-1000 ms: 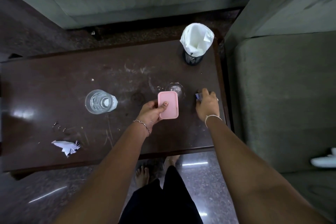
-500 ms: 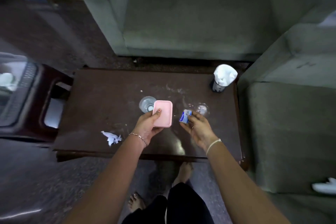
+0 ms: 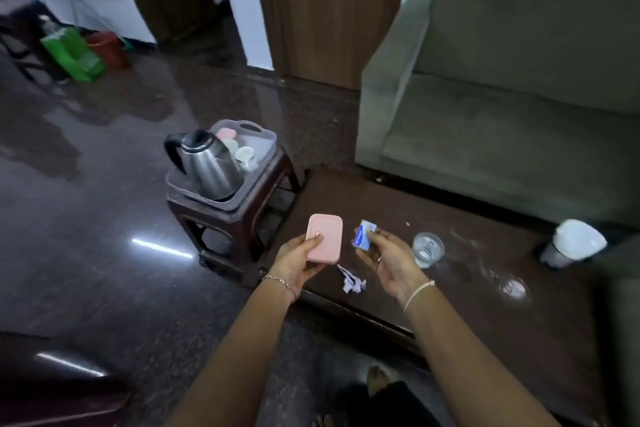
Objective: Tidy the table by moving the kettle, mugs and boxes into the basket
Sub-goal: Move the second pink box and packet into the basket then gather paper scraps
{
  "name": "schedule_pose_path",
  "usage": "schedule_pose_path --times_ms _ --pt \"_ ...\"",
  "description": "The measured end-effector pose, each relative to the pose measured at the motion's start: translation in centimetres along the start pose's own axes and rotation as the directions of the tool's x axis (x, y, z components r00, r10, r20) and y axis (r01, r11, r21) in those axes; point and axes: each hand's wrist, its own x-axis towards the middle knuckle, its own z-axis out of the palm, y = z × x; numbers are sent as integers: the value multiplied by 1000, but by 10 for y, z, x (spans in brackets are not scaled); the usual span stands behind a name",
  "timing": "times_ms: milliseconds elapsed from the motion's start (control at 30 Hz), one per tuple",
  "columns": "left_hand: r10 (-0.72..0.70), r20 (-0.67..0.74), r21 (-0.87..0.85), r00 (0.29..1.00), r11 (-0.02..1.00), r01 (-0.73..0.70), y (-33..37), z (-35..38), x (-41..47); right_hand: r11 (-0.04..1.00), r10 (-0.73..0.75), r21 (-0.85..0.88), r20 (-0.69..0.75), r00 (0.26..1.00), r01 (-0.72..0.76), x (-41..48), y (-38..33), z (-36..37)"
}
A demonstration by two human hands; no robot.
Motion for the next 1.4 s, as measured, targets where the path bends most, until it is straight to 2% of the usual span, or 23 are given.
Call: schedule_pose_path --times_ms 167,333,667,867,1200,1400 --pt "19 -68 -117 997 993 -27 34 -51 -5 992 23 -124 87 996 -12 7 13 72" --pt "36 -115 -152 993 987 -53 77 -84 18 986 44 -167 143 989 -20 40 19 138" --pt "130 -139 -34 982 990 -136 193 -116 108 980 87 -191 152 985 -58 130 5 239" --pt "135 -145 -12 980 990 -138 243 -116 162 978 75 -205 162 984 -41 169 -18 279" --pt "135 -78 64 988 989 -130 338 -133 265 988 20 -151 34 999 -15 241 -29 337" --pt "90 -72 167 993 983 -77 383 -157 346 996 -25 -84 -140 990 13 288 -3 375"
